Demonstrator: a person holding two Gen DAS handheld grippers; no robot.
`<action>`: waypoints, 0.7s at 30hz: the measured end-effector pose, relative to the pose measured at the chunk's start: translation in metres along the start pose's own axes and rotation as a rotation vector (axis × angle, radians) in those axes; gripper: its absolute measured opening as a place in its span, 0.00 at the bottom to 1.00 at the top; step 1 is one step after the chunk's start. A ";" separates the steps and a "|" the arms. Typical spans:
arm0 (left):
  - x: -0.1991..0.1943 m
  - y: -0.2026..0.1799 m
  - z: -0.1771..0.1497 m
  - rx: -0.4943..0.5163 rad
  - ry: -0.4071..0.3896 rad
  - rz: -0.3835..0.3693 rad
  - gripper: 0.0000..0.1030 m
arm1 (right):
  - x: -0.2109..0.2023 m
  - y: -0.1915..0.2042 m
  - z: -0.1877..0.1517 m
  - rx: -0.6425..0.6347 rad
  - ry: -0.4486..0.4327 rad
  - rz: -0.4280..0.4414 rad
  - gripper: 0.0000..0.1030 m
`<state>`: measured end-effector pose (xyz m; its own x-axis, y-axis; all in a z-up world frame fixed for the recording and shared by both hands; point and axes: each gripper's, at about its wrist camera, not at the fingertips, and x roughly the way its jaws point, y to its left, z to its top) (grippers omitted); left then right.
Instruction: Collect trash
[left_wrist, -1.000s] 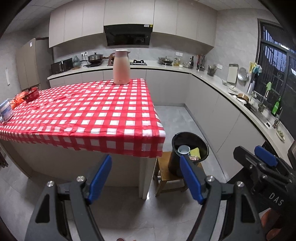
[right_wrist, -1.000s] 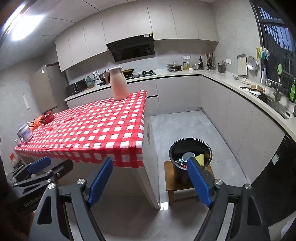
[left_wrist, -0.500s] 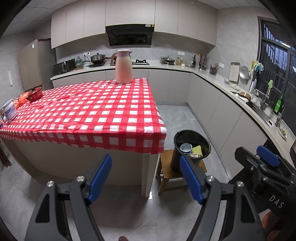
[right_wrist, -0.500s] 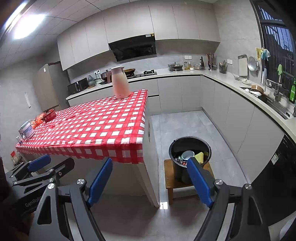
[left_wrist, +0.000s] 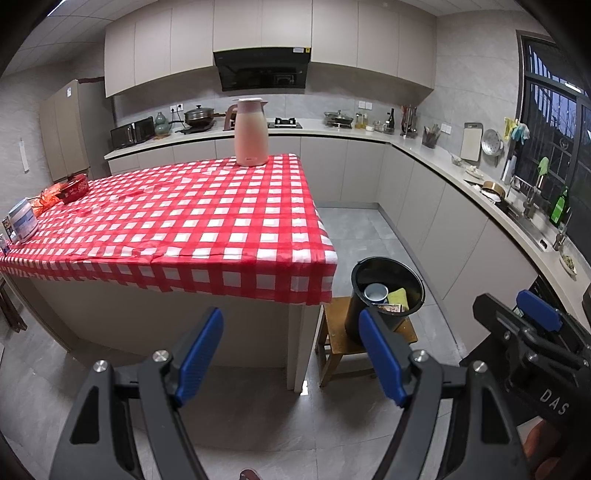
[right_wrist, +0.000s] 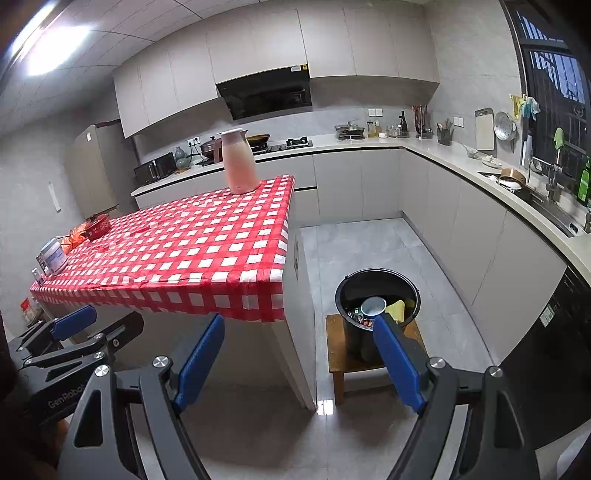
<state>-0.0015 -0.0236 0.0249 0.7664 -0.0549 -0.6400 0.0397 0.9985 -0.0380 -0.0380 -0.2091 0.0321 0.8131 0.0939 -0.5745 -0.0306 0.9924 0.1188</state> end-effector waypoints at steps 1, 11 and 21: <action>0.000 0.000 0.000 0.001 0.001 0.000 0.75 | 0.000 0.000 0.000 0.001 0.001 0.000 0.82; 0.002 0.001 0.001 0.001 0.007 0.000 0.75 | 0.001 -0.002 0.002 0.002 0.002 -0.003 0.82; 0.005 0.002 0.001 0.000 0.014 0.005 0.75 | 0.003 -0.003 0.002 0.006 0.008 -0.007 0.82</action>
<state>0.0037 -0.0219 0.0224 0.7576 -0.0501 -0.6508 0.0361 0.9987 -0.0350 -0.0342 -0.2118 0.0312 0.8087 0.0879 -0.5817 -0.0215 0.9925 0.1201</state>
